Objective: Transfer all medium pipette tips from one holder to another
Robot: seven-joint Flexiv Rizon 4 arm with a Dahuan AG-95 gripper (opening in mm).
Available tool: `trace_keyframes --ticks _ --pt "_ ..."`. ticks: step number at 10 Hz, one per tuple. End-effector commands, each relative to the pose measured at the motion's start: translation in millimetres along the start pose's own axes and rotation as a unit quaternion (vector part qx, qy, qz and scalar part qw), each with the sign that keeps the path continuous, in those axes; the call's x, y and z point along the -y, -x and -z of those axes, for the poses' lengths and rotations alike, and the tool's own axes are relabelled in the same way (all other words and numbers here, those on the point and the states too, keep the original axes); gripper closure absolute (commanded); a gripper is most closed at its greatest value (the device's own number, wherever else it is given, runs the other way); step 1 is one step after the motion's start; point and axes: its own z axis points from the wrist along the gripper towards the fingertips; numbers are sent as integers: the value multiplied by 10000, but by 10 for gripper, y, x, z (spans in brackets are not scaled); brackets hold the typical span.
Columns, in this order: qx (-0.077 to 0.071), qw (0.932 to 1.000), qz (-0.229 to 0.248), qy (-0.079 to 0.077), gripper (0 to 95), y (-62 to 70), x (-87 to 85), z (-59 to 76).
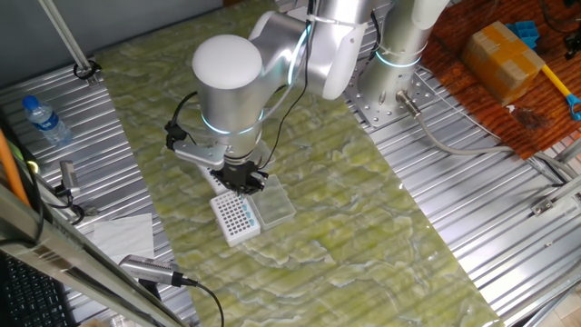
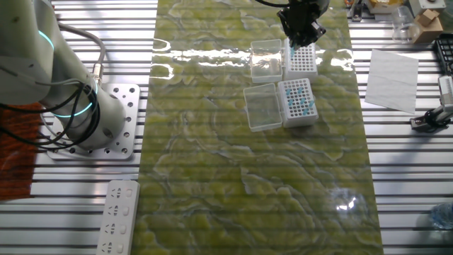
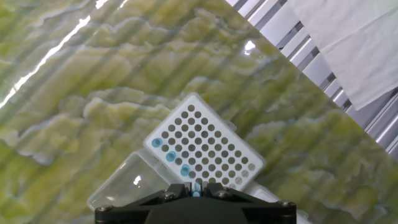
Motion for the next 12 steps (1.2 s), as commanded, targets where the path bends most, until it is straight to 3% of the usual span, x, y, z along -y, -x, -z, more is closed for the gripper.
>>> trace_keyframes --ticks 1,2,3,7,10,12 --pt "57 9998 184 -3 950 -7 15 -39" --pt "40 9995 323 -7 950 -14 24 -64" --pt "27 9993 378 -17 570 -17 27 -64" --pt "8 9979 645 -33 570 -93 108 -66" --pt "-29 9963 864 -30 570 -466 274 -99" --pt "-67 9967 803 7 570 -624 325 -93"
